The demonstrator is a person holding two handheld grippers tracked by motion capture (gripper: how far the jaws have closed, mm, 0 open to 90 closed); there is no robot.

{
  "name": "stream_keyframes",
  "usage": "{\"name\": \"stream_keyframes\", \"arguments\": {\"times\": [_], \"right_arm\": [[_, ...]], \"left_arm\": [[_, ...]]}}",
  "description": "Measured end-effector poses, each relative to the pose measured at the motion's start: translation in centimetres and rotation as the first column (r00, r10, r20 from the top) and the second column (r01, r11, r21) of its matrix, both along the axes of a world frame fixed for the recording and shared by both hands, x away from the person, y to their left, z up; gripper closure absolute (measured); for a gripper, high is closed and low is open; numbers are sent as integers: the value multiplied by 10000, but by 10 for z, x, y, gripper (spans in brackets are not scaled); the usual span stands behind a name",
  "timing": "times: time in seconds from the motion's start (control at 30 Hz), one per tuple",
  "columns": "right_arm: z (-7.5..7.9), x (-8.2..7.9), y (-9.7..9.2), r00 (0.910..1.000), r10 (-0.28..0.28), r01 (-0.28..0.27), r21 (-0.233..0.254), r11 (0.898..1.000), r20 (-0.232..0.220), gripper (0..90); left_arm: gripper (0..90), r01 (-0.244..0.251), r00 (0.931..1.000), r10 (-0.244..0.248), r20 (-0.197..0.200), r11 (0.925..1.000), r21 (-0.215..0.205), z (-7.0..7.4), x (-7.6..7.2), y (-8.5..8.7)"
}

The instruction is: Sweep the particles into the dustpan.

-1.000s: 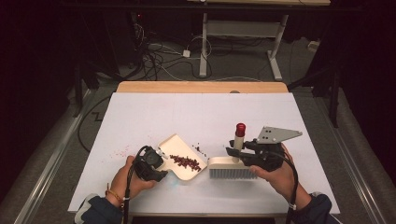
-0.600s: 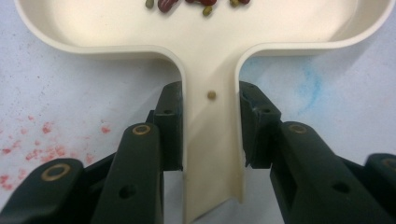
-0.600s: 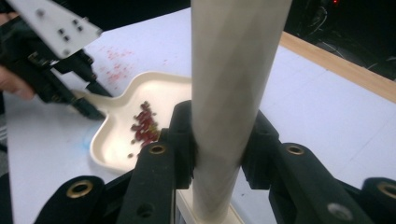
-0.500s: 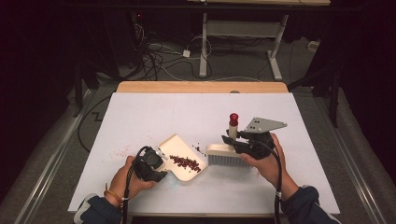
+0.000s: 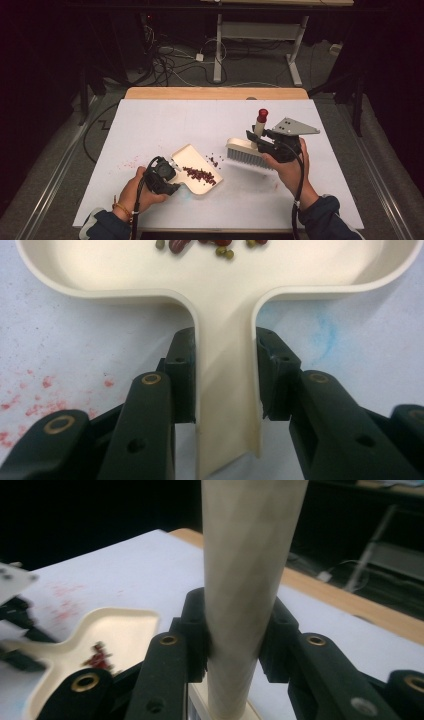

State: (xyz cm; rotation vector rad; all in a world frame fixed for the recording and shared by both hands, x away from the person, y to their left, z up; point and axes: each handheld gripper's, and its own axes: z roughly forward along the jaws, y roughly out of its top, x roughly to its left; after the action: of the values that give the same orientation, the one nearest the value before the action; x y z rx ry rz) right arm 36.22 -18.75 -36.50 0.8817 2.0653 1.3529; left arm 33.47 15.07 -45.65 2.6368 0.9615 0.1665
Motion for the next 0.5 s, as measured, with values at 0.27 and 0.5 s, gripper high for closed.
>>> {"name": "stream_keyframes", "arguments": {"times": [0.27,0.5], "right_arm": [[-33,16,17,9794,-1894,1900,-10,9818,700,699],[-41,22,42,9689,-2111,2113,121,9773,1295,699]], "left_arm": [[635,-27,9998,31,-182,9997,247,3,1,-6],[636,-48,9985,55,-552,9999,126,2,2,-2]]}}
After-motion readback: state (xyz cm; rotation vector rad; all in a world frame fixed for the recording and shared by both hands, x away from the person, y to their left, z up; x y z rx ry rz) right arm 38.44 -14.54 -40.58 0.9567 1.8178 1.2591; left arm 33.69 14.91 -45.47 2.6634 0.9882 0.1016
